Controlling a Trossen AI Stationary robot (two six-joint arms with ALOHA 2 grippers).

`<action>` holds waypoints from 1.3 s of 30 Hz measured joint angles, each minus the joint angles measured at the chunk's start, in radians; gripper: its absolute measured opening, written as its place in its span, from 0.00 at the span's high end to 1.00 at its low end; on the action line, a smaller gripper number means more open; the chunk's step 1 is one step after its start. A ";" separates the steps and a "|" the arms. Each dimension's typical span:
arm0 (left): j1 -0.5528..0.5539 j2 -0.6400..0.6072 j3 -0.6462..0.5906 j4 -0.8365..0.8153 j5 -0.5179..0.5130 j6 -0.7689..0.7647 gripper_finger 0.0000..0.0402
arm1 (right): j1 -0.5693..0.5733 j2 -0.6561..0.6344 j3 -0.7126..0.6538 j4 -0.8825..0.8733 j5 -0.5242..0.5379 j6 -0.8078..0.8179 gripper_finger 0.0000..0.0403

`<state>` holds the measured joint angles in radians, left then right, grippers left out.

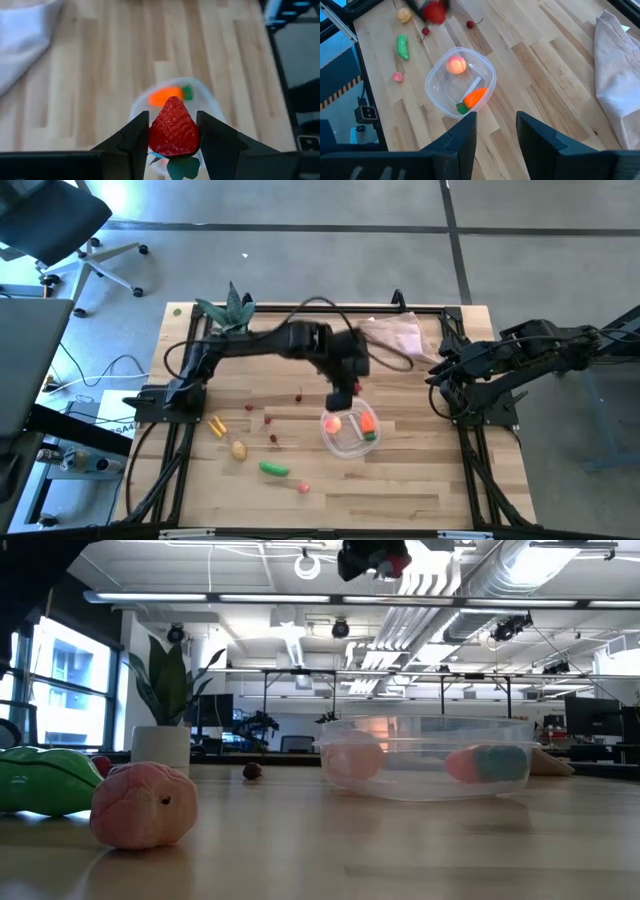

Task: Pick and placing Produce into tupperware
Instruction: Put the red strawberry into the transparent bin

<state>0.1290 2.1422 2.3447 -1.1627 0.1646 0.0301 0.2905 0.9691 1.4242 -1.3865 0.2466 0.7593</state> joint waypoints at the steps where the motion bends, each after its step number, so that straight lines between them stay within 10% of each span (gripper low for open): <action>1: -0.022 0.016 0.000 0.032 0.000 0.000 0.65 | 0.000 0.000 0.000 0.000 0.000 0.000 0.68; 39: -0.089 0.370 -0.004 -0.104 -0.132 0.009 0.65 | 0.000 0.000 0.000 0.001 0.000 0.000 0.68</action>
<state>0.0399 2.5126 2.3405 -1.2663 0.0326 0.0391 0.2905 0.9691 1.4242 -1.3857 0.2464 0.7590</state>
